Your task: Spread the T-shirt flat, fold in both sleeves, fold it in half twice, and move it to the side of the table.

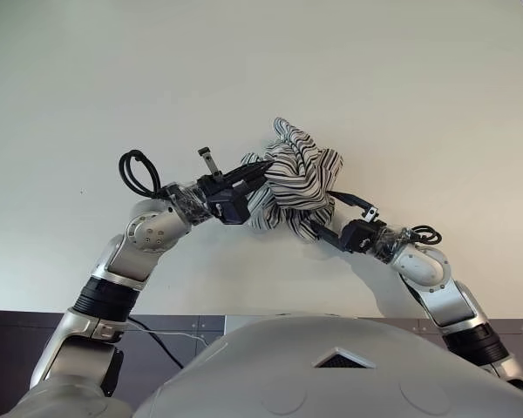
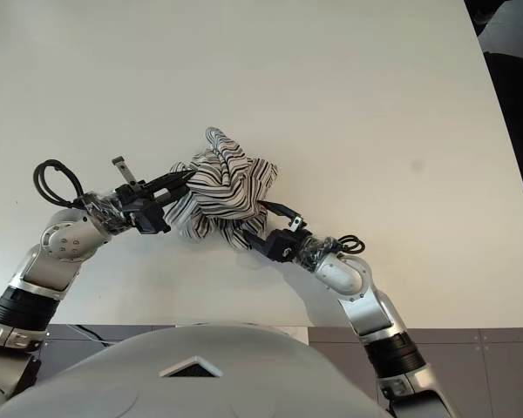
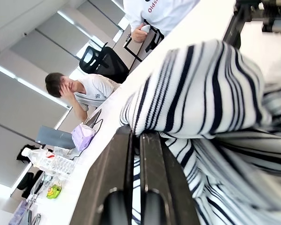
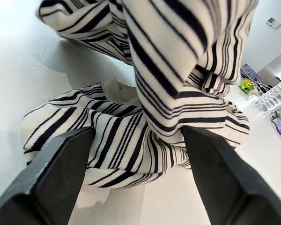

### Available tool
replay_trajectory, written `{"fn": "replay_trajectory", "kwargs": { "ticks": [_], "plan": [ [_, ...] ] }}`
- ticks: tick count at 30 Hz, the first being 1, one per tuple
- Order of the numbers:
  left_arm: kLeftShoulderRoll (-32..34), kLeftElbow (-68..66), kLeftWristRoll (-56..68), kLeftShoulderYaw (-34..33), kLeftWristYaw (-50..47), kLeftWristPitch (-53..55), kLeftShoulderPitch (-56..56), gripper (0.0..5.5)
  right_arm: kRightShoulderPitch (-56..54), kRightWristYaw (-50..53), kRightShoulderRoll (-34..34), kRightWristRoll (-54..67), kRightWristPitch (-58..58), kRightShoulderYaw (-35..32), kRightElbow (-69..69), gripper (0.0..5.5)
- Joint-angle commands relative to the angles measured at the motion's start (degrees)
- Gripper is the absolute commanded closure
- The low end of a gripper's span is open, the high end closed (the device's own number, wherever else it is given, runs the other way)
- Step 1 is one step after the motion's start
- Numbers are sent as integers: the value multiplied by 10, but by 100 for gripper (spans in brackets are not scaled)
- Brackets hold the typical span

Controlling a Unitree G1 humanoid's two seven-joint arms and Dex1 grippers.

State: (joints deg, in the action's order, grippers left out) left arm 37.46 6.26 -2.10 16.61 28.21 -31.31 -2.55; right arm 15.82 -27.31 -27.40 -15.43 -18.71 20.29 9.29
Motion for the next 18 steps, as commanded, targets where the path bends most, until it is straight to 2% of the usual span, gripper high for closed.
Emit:
{"fn": "replay_trajectory", "kwargs": {
  "ticks": [1, 4, 9, 15, 18],
  "plan": [
    [-16, 68, 136, -47, 18, 94, 11, 538, -9, 11, 4, 5, 3, -14, 4, 206],
    [-11, 120, 213, -75, 38, 162, 3, 538, -25, 38, 14, -1, 14, -38, -7, 206],
    [12, 151, 303, -160, 61, 251, -11, 538, -46, 88, 10, -27, 15, -85, -14, 206],
    [61, 131, 204, -176, 112, 248, -81, 538, -60, 119, -12, -67, 9, -117, -24, 206],
    [67, 148, 169, -155, 138, 239, -110, 538, -36, 75, -18, 6, -17, -106, 39, 206]
  ]
}}
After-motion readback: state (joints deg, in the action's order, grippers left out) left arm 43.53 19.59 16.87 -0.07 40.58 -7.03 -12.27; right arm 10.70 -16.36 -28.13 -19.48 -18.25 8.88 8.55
